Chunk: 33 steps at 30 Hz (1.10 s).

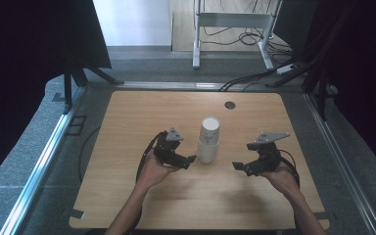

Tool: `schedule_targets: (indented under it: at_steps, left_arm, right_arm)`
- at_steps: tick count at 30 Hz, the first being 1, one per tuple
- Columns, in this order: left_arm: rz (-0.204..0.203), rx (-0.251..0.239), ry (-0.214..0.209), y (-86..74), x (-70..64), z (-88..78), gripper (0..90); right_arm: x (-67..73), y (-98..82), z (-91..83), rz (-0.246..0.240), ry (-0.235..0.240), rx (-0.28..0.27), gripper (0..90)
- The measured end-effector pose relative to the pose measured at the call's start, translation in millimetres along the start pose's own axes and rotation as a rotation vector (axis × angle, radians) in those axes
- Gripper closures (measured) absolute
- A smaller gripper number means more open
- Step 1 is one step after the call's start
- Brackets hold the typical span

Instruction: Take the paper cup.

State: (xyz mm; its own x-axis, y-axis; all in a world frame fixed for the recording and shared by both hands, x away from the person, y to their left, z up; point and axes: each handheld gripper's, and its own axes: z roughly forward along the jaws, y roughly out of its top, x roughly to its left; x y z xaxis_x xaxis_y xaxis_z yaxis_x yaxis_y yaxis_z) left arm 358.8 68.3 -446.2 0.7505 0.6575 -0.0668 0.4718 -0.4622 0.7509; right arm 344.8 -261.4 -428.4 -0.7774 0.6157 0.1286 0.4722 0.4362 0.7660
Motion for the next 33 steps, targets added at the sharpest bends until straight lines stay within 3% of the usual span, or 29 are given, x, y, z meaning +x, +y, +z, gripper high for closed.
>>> schedule_targets:
  at_steps: [33]
  left_arm:
    - [0.062, -0.025, -0.062, 27.1, -5.0, 39.6, 7.0]
  right_arm:
    - [-6.8, 42.7, 17.9, -0.032, 0.024, 0.004, 1.2]
